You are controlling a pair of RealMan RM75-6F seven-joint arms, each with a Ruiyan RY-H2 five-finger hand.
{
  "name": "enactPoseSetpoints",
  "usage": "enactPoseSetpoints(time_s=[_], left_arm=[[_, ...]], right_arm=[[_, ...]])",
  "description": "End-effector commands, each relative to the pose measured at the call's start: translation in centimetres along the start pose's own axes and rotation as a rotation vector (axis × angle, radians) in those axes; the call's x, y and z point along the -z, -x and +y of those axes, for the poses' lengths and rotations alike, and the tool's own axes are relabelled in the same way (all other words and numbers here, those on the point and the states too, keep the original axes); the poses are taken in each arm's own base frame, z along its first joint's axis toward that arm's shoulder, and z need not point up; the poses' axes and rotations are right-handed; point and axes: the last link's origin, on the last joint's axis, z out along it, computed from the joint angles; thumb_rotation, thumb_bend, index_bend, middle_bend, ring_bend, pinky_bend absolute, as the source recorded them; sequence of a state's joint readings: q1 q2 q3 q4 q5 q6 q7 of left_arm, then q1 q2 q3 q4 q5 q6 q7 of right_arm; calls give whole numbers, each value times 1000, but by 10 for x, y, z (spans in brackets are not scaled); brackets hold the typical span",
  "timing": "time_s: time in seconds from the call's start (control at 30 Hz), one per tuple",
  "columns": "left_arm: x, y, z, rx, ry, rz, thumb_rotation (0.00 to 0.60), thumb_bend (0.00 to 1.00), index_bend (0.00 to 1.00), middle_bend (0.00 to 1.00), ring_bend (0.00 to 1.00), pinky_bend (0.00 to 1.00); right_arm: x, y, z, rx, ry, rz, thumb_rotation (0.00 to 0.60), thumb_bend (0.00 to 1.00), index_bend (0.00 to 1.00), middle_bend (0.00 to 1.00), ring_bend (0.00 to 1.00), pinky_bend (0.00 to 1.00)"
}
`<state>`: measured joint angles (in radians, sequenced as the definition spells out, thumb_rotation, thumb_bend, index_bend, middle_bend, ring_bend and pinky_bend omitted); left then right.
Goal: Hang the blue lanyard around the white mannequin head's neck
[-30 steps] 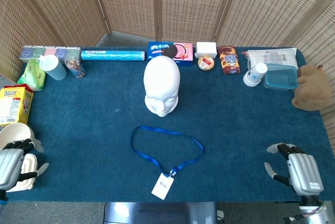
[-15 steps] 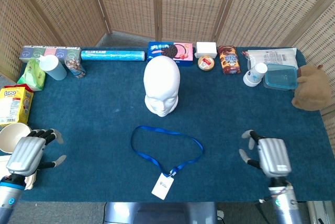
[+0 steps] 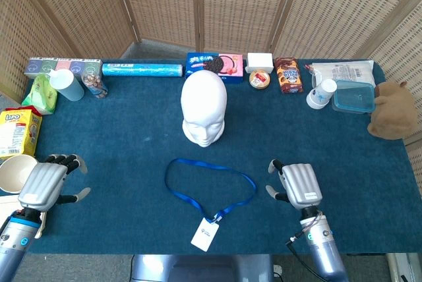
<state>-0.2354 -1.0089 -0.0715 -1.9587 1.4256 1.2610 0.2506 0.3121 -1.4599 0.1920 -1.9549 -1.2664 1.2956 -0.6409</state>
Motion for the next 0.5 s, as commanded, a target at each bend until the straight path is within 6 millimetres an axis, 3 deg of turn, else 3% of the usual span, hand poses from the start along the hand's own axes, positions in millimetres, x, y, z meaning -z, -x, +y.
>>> enactPoseSetpoints(time_s=[0.03,0.5], left_arm=[[-1,0,-1,3,-2,3,524,221,460,375,355,284],[-5,5,-6,16,-6,-11,524,221,460,375,355,284]], right_arm=[[-7,10,-11,28,2,-30,544,253,483,915,1000,1000],[-37,43,-43,62,24,-111,544,254,484,917,1000,1000]])
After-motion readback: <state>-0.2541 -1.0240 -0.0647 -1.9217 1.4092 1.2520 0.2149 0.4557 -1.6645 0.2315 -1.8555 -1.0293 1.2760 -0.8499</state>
